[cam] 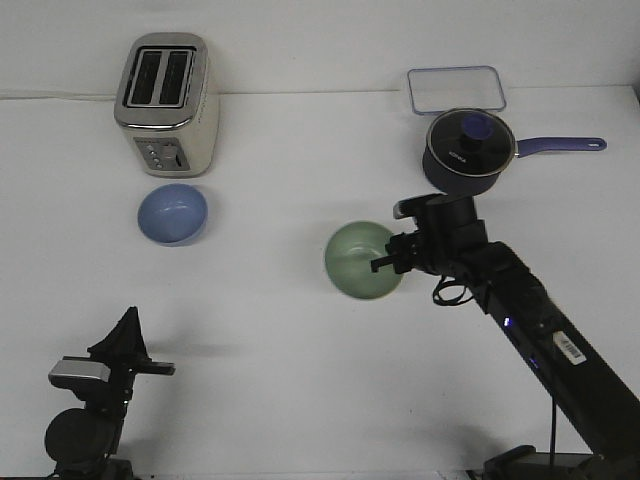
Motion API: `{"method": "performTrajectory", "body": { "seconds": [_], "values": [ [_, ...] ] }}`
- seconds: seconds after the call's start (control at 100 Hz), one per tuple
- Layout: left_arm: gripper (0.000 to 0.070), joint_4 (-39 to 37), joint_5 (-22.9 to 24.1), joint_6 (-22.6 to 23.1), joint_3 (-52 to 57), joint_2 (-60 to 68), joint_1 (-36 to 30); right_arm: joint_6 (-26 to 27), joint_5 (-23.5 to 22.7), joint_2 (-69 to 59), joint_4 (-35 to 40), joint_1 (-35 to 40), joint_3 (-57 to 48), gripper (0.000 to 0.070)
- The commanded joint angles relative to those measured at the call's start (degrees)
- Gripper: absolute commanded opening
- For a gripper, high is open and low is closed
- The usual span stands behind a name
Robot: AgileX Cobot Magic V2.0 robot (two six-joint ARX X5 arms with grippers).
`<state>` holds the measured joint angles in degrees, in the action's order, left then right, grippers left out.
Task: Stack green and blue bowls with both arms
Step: 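Carry the green bowl toward the table center and lower it, then open the right gripper and withdraw it from the green bowl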
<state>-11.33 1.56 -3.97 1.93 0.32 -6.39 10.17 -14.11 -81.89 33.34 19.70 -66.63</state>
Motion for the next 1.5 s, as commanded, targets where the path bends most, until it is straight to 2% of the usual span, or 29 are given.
{"method": "performTrajectory", "body": {
  "seconds": [0.0,0.15,0.33,0.88,0.97,1.1,1.16,1.34,1.44,1.49],
  "values": [
    [0.0012,-0.72,0.11,-0.15,-1.14,-0.13,0.04,3.45,1.70,-1.05,-2.21,3.17,0.98,0.0000],
    [0.0012,-0.72,0.11,-0.15,-1.14,-0.13,0.04,5.31,2.91,-2.34,-5.16,8.52,3.63,0.0000],
    [0.0012,-0.72,0.11,-0.13,-1.14,-0.13,0.04,6.38,3.72,-5.68,-7.91,11.47,4.87,0.0000],
    [0.0012,-0.72,0.11,-0.15,-1.14,-0.13,0.04,6.58,5.09,-12.79,-9.16,13.03,5.01,0.0003],
    [0.0012,-0.72,0.11,-0.13,-1.14,-0.13,0.04,6.60,5.09,-12.79,-9.31,13.25,5.01,0.0054],
    [0.0012,-0.72,0.11,-0.13,-1.14,-0.13,0.04,7.04,5.07,-12.76,-9.22,13.27,5.01,0.0231],
    [0.0012,-0.72,0.11,-0.15,-1.14,-0.13,0.04,7.39,5.01,-12.74,-9.25,13.29,5.01,0.0286],
    [0.0012,-0.72,0.11,-0.15,-1.14,-0.13,0.04,7.69,5.01,-11.23,-9.14,13.00,4.92,0.0314],
    [0.0012,-0.72,0.11,-0.13,-1.14,-0.13,0.04,7.61,5.16,-8.39,-8.70,11.67,4.85,0.0382],
    [0.0012,-0.72,0.11,-0.15,-1.14,-0.13,0.04,7.48,5.16,-6.56,-8.37,10.64,4.83,0.0390]
  ]
}}
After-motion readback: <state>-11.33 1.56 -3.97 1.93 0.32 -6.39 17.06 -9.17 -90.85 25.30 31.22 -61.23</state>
